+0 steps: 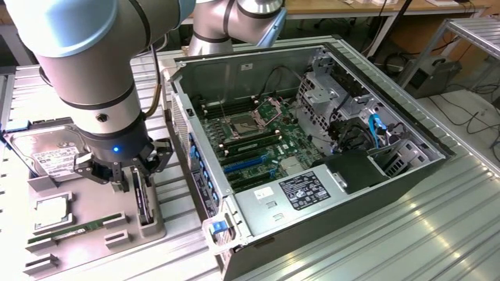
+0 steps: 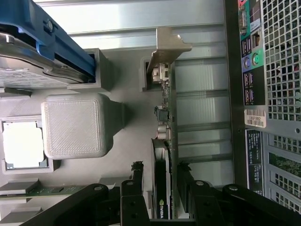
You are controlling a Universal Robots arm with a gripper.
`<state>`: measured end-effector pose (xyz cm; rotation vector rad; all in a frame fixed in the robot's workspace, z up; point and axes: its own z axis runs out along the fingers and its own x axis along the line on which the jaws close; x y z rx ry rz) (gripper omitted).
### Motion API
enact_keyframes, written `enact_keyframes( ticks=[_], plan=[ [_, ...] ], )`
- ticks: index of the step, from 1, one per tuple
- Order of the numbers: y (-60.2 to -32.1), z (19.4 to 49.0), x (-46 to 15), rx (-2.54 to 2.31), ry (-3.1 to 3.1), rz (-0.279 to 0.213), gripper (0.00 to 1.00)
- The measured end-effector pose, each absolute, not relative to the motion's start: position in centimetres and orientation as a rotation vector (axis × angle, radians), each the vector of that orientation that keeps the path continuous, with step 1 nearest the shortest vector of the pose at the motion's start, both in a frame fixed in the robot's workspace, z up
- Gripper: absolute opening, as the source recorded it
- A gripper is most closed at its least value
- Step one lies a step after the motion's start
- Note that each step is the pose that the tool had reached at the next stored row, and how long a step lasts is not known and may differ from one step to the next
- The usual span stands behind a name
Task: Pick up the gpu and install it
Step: 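Pick up the gpu and move the gpu toward the slot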
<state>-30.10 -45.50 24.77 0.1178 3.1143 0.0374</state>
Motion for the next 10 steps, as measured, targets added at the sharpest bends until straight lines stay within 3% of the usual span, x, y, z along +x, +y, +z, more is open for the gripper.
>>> enact_keyframes(
  ticks=[8,10],
  plan=[
    [-45.50,24.77,-30.09,0.118,3.114,0.037,0.42],
    [-45.50,24.76,-30.09,0.118,3.114,0.037,0.49]
  ],
)
